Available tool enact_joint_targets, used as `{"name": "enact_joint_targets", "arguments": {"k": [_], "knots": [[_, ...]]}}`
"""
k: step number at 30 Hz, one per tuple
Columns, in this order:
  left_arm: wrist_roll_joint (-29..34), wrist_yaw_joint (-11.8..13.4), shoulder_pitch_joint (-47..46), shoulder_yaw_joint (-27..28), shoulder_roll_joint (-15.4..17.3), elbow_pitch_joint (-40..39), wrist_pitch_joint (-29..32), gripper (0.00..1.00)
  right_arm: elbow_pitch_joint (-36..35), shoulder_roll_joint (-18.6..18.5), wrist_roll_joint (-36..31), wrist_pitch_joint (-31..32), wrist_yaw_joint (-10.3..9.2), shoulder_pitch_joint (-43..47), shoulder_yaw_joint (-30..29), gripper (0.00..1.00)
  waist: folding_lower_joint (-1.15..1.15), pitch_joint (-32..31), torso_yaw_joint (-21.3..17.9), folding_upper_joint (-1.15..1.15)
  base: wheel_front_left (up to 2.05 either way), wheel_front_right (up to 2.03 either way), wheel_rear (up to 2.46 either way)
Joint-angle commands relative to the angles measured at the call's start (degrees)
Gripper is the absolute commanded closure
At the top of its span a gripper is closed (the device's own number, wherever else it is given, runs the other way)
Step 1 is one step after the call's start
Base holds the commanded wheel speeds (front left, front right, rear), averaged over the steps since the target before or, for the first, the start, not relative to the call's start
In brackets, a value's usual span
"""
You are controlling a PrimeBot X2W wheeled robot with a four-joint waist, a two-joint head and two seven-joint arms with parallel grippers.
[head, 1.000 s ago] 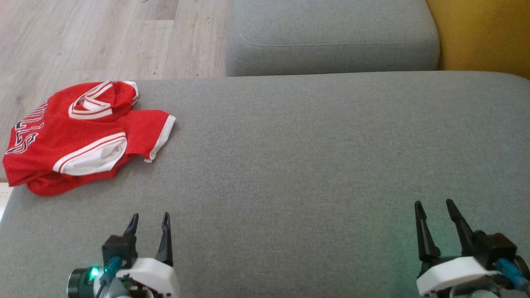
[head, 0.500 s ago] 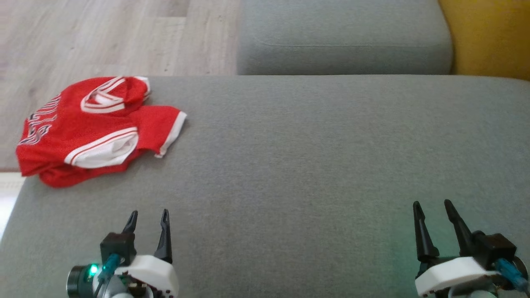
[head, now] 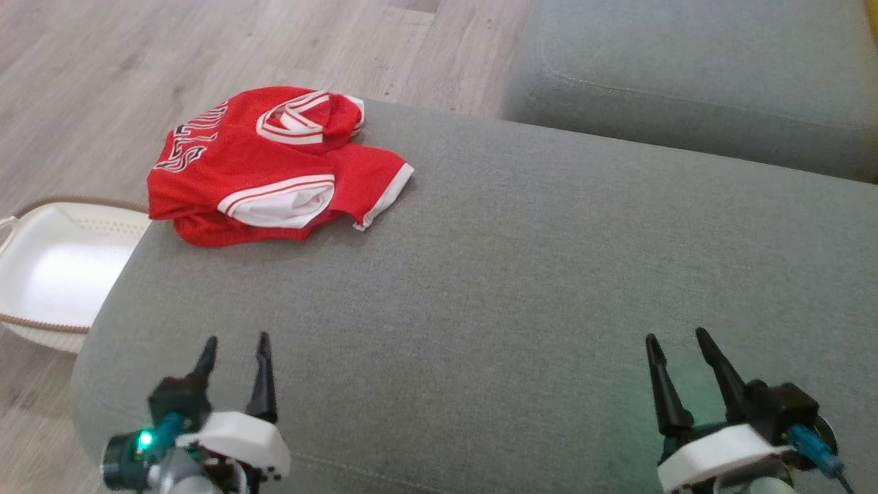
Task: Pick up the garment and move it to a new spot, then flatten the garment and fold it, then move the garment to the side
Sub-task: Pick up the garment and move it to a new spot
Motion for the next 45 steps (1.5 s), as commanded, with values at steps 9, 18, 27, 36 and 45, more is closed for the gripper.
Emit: {"name": "enact_joint_targets", "arguments": {"k": [9,18,27,36,45], "knots": [[-2.8,-1.8,-15.0,4.8,2.9,-2.4,1.6,0.00,-4.9,-4.2,1.6,-0.8,-0.04,-6.2,4.3,0.00,0.00,7.1,-1.5,0.00,0.00,0.00,0.00],[-4.6,-1.8,-40.2,6.9,6.7,7.5,10.6,0.00,-10.3,-12.9,3.1,-0.8,-0.04,-13.1,7.5,0.00,0.00,22.5,-5.7,0.00,0.00,0.00,0.00],[-3.0,2.9,-55.3,8.0,11.6,23.4,16.6,0.00,-17.3,-19.6,4.6,-0.8,-0.04,-14.9,6.4,0.00,0.00,32.4,-9.7,0.00,0.00,0.00,0.00],[-1.7,9.1,-59.6,8.8,15.3,34.7,20.7,0.00,-22.3,-20.6,5.1,-0.3,-0.04,-10.5,4.7,0.00,0.00,33.8,-12.6,0.00,0.00,0.00,0.00],[-2.4,7.5,-61.4,8.3,16.5,38.0,19.6,1.00,-21.9,-19.3,5.5,0.1,-0.04,-9.0,4.7,0.00,0.00,29.9,-13.0,0.00,0.00,0.00,0.00]]}}
